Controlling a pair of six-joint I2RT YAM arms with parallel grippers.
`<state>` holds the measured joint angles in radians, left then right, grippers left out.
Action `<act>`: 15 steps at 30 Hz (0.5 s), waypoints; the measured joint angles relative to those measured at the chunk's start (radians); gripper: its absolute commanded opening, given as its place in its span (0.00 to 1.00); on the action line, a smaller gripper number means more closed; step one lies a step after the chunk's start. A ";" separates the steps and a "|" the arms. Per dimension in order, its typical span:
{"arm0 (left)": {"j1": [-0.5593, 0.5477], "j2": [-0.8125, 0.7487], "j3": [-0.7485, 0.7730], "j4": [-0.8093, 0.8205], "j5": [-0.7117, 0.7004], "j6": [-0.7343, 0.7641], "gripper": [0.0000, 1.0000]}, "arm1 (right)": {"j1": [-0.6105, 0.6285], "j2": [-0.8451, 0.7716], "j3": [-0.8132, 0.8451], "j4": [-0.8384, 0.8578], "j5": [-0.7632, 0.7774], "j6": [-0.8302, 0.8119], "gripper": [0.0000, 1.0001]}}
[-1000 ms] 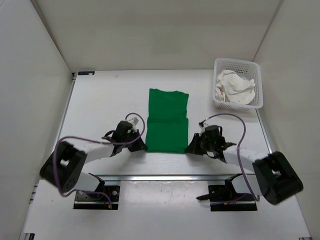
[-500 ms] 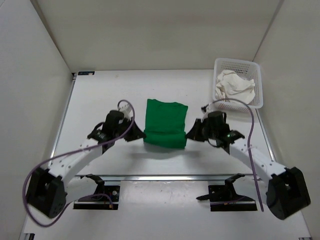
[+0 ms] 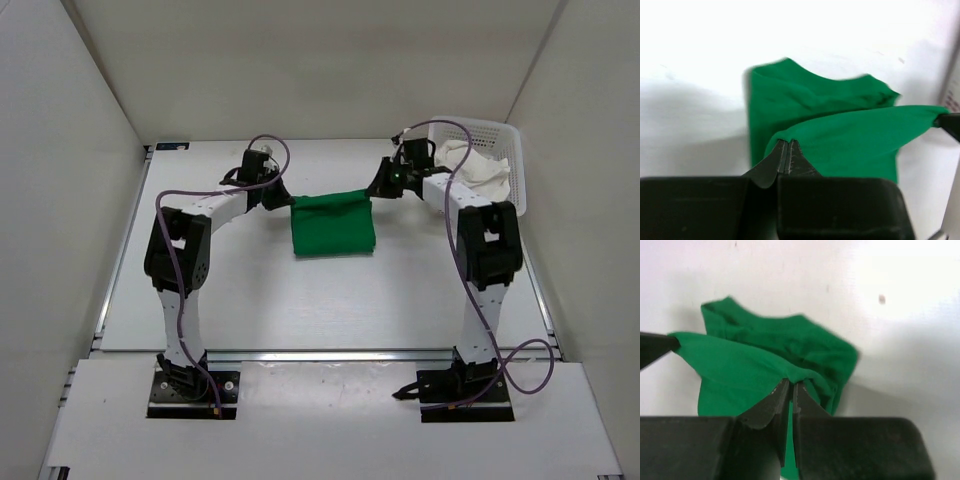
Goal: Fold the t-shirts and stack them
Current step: Grab one side of the 2/3 rectangular tshirt with both arms
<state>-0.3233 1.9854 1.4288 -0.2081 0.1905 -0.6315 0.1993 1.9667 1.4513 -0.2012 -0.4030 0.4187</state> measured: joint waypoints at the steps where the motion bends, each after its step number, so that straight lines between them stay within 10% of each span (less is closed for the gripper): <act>1: 0.013 0.029 0.013 -0.004 -0.001 -0.006 0.02 | -0.003 0.058 0.065 -0.023 -0.010 -0.002 0.00; 4: 0.050 0.088 0.043 -0.007 -0.002 -0.024 0.12 | -0.002 0.201 0.245 -0.068 -0.023 -0.014 0.03; 9: 0.089 0.105 0.059 0.034 0.016 -0.047 0.69 | 0.003 0.312 0.446 -0.164 -0.008 -0.028 0.34; 15: 0.116 0.044 -0.041 0.130 0.021 -0.046 0.81 | 0.002 0.260 0.444 -0.177 0.020 -0.045 0.55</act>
<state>-0.2073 2.0293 1.3876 -0.0776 0.2119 -0.6773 0.2016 2.2269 1.8950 -0.3786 -0.3828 0.3737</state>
